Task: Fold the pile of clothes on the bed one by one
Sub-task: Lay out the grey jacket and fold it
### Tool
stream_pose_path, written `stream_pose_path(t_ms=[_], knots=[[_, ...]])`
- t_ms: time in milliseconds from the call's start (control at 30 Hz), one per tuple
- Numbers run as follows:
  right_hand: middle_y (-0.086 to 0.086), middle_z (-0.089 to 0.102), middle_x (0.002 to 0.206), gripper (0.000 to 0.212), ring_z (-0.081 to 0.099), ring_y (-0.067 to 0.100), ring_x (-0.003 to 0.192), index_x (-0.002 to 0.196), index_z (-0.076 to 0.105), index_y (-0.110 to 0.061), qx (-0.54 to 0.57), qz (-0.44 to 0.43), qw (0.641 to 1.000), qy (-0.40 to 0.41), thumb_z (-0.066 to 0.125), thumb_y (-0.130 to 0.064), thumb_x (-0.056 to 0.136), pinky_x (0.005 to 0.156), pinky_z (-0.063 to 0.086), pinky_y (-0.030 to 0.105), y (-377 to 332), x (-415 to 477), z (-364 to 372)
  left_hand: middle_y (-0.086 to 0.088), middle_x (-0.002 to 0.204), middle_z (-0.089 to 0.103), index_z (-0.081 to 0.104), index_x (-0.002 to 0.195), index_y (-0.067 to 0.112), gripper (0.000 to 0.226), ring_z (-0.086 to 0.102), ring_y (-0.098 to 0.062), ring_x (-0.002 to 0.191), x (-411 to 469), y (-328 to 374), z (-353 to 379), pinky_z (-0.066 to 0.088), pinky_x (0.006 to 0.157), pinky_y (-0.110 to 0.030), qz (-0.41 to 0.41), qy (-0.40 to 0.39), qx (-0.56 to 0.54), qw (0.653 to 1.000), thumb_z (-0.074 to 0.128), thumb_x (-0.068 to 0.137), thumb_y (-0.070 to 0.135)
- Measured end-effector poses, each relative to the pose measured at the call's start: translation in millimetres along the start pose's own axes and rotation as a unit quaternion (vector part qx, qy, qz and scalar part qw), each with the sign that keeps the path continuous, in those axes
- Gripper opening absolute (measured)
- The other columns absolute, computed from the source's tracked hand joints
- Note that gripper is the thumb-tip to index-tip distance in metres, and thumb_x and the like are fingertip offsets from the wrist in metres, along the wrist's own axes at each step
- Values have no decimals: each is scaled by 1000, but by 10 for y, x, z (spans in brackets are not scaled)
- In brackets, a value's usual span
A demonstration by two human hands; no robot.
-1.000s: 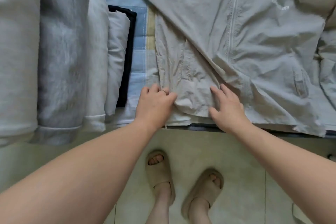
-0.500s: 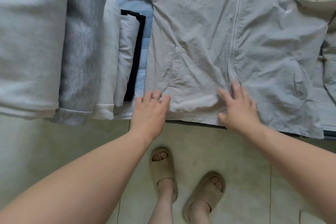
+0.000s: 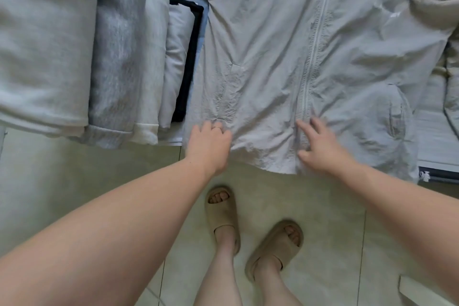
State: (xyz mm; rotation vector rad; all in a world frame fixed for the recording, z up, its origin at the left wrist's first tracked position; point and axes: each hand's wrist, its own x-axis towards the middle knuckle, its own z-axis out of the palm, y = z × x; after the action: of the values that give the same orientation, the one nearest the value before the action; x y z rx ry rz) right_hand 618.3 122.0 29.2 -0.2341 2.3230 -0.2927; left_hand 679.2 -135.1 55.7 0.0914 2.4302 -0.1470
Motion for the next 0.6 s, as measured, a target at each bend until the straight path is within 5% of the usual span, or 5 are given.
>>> stream_pose_path(t_ms=[133,200,267,367,600], knots=[[9,22,165,49,27,23,151,139,59,-26,36,-12,986,-164,67,-25,90,121,25,29,-47,-144,-32,-9,133,52,51,127,20,35,49,-33,122,-60,143,-37,37,97,-44,44,-84,-78,992,52,93,26],[6,55,145,38,52,21,135,131,65,-23,122,18,983,-139,63,-19,93,112,39,31,-26,-247,-181,-8,128,57,55,123,21,30,53,-32,119,-55,234,-128,39,93,-42,55,-89,-90,990,49,95,26],[3,68,129,38,61,18,122,132,64,-20,167,48,981,-81,60,-15,95,108,44,34,70,-291,-374,-7,125,59,55,122,20,27,54,-31,115,-34,333,-270,37,86,-40,67,-77,-93,990,46,97,25],[3,63,136,44,56,22,127,139,58,-19,161,106,981,9,58,-17,95,109,41,35,356,-286,-725,-6,127,57,53,126,20,30,53,-29,115,99,546,-552,39,89,-39,83,-61,-118,988,44,97,23],[10,42,155,58,40,32,140,151,41,-21,134,185,972,56,57,-27,95,110,37,40,1183,-119,-1304,-6,137,53,49,134,23,38,48,-30,125,484,1180,-1058,40,100,-42,86,-62,-136,985,45,97,29]])
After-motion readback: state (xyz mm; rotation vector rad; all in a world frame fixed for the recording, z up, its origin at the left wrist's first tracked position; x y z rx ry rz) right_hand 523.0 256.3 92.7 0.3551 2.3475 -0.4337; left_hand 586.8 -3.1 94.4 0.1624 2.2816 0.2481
